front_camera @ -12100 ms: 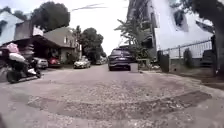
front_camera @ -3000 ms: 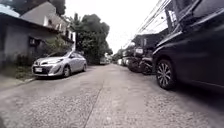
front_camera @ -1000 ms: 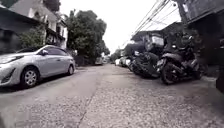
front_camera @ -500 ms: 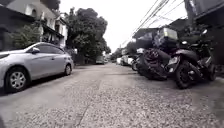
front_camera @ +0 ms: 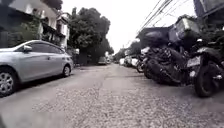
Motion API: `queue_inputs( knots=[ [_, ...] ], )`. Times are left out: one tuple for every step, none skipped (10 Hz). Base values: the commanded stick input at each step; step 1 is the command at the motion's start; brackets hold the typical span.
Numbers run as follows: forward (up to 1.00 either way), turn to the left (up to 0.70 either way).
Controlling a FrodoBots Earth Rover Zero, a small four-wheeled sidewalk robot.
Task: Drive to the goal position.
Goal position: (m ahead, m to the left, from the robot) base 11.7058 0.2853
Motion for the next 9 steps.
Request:
queue_inputs(
  knots=[
    [1.00,0.11],
    [1.00,0.24],
    [1.00,0.03],
    [1.00,0.00],
    [1.00,0.12],
    [1.00,0.27],
    [1.00,0.14],
    [1.00,0.01],
    [1.00,0.10]
  ],
)
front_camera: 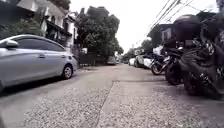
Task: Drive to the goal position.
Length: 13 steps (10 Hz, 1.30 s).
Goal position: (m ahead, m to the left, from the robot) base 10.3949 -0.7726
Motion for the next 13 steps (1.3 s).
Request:
queue_inputs(
  knots=[
    [1.00,0.17],
    [1.00,0.13],
    [1.00,0.00],
    [1.00,0.00],
    [1.00,0.00],
    [1.00,0.00],
    [1.00,0.00],
    [1.00,0.00],
    [1.00,0.00],
    [1.00,0.00],
    [1.00,0.00],
    [1.00,0.00],
    [1.00,0.00]
  ],
)
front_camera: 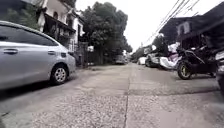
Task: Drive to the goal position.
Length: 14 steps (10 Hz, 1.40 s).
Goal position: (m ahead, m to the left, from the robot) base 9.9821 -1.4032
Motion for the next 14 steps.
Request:
queue_inputs(
  knots=[
    [1.00,0.00],
    [1.00,0.00],
    [1.00,0.00],
    [1.00,0.00],
    [1.00,0.00],
    [1.00,0.00],
    [1.00,0.00],
    [1.00,0.00],
    [1.00,0.00],
    [1.00,0.00],
    [1.00,0.00],
    [1.00,0.00],
    [1.00,0.00],
    [1.00,0.00]
  ],
)
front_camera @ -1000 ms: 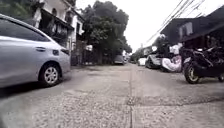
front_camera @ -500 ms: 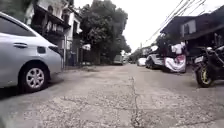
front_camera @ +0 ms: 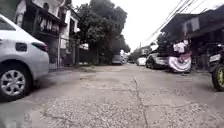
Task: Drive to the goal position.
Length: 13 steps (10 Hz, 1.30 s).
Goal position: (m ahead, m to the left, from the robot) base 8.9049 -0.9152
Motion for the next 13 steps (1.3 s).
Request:
queue_inputs(
  knots=[
    [1.00,0.00],
    [1.00,0.00],
    [1.00,0.00],
    [1.00,0.00],
    [1.00,0.00],
    [1.00,0.00],
    [1.00,0.00],
    [1.00,0.00],
    [1.00,0.00],
    [1.00,0.00],
    [1.00,-0.21],
    [1.00,-0.27],
    [1.00,-0.06]
  ],
)
